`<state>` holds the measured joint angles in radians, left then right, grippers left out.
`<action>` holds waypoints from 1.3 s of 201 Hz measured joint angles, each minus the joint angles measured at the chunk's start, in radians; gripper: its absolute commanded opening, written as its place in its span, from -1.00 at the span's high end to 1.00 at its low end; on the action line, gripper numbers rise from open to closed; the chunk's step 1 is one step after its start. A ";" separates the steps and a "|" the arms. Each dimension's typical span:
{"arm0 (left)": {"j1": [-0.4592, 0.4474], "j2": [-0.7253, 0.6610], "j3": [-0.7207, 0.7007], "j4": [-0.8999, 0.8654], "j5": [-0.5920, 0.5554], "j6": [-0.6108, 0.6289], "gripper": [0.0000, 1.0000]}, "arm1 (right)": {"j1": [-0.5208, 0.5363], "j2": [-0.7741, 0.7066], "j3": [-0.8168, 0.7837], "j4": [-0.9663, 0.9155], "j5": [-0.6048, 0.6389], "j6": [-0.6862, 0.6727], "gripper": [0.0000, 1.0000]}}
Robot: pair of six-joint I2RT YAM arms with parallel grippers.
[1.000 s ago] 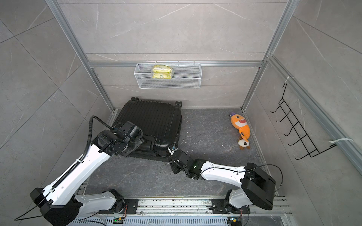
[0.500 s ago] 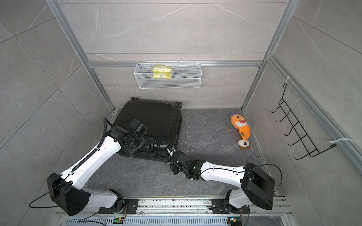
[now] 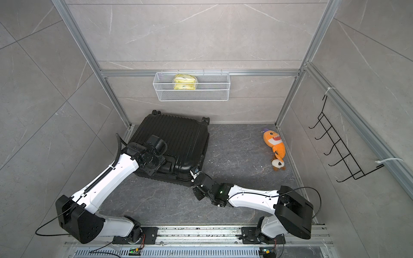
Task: Close the suitcase zippers
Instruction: Zip the zipper on the suitcase.
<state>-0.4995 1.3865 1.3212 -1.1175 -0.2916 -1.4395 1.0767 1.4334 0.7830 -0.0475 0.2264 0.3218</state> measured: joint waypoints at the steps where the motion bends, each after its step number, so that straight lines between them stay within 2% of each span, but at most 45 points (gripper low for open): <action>1: 0.000 0.000 0.000 0.000 0.000 -0.010 0.52 | 0.001 0.000 0.000 0.000 0.000 0.000 1.00; 14: 0.026 0.000 -0.005 -0.011 -0.007 -0.096 0.54 | 0.009 -0.001 -0.004 0.007 -0.022 -0.005 1.00; 38: 0.025 0.000 -0.011 0.003 -0.047 -0.033 0.55 | 0.048 -0.013 -0.014 0.018 -0.035 -0.008 1.00; 113: 0.017 0.000 -0.013 0.009 -0.055 -0.041 0.55 | 0.044 -0.042 -0.050 0.025 0.006 0.000 1.00; 149: 0.019 0.000 -0.012 0.005 -0.056 -0.041 0.55 | -0.018 -0.071 -0.069 -0.002 0.040 0.023 1.00; 199: 0.024 -0.003 -0.009 -0.005 -0.055 -0.022 0.54 | -0.045 -0.080 -0.072 -0.007 0.043 0.034 1.00; 261: 0.040 -0.037 -0.020 -0.018 -0.093 0.121 0.63 | -0.187 -0.080 -0.072 0.005 0.006 0.045 1.00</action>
<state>-0.4591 1.3499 1.3014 -1.1351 -0.3847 -1.3182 0.8898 1.3537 0.7105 -0.0422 0.2321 0.3672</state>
